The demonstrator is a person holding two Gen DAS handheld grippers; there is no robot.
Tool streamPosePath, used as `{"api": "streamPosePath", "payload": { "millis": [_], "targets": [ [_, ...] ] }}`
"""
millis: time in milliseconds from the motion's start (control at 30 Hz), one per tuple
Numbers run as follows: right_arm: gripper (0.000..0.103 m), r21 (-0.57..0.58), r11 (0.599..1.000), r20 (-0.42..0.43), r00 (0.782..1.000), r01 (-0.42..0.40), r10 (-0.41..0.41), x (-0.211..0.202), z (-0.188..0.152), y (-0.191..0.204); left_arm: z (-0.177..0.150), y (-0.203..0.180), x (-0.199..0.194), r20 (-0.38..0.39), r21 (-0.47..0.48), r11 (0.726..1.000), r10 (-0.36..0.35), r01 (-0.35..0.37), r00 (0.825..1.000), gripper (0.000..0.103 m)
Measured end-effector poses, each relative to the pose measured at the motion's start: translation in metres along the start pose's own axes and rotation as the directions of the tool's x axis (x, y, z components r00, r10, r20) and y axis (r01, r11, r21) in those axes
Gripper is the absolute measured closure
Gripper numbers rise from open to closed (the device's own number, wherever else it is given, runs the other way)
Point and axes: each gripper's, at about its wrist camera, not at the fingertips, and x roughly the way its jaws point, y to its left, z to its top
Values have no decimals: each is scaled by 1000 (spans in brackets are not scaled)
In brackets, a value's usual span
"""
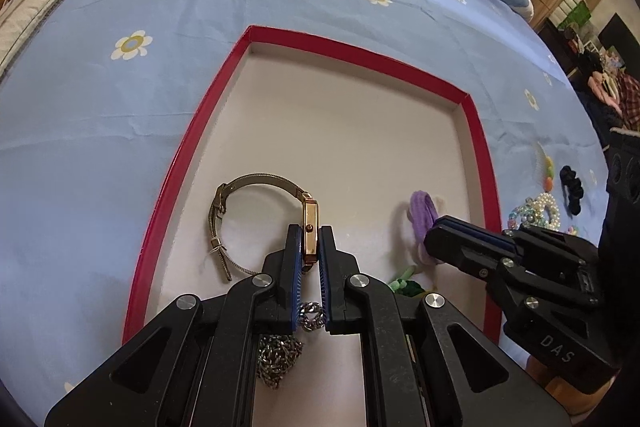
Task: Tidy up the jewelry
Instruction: 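Carry the watch and purple hair tie into the red tray and open both tools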
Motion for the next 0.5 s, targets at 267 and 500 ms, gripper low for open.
{"api": "streamPosePath", "payload": {
  "millis": [267,500],
  "targets": [
    [86,21,1000,8,1000,-19,18,-5,0,-2,-1,1,-2,-1,-10,1000,-4,4,1000,95],
    [75,39,999,35,999,-21,20,-21,-3,-4,-1,-3,-7,13,-7,1000,8,-8,1000,80]
  ]
}}
